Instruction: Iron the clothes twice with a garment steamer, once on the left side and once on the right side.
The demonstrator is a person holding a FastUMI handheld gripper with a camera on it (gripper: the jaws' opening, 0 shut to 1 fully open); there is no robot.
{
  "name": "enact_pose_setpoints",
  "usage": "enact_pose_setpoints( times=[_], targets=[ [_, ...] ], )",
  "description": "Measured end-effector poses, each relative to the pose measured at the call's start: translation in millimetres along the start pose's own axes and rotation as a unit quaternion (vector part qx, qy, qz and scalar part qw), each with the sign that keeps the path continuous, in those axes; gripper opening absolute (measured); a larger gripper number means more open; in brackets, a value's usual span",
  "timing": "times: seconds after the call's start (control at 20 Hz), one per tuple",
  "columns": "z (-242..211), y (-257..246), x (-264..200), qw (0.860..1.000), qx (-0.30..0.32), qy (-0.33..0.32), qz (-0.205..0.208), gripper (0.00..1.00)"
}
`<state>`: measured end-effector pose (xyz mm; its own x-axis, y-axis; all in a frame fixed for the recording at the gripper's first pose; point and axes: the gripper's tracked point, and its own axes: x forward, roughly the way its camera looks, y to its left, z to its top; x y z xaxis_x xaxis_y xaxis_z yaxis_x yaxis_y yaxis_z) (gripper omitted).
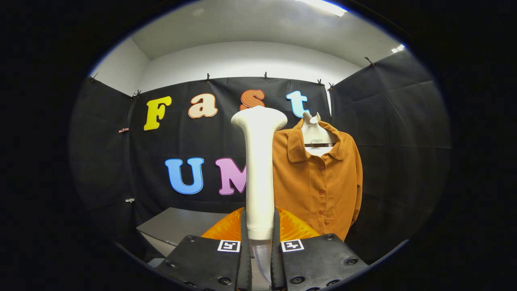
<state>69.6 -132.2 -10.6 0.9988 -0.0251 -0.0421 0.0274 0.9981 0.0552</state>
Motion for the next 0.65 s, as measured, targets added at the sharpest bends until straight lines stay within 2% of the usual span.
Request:
enact_pose_setpoints(
  times=[0.65],
  targets=[
    [1,-11,-3,1.000,0.000,-0.004,-0.007,0.22]
  ],
)
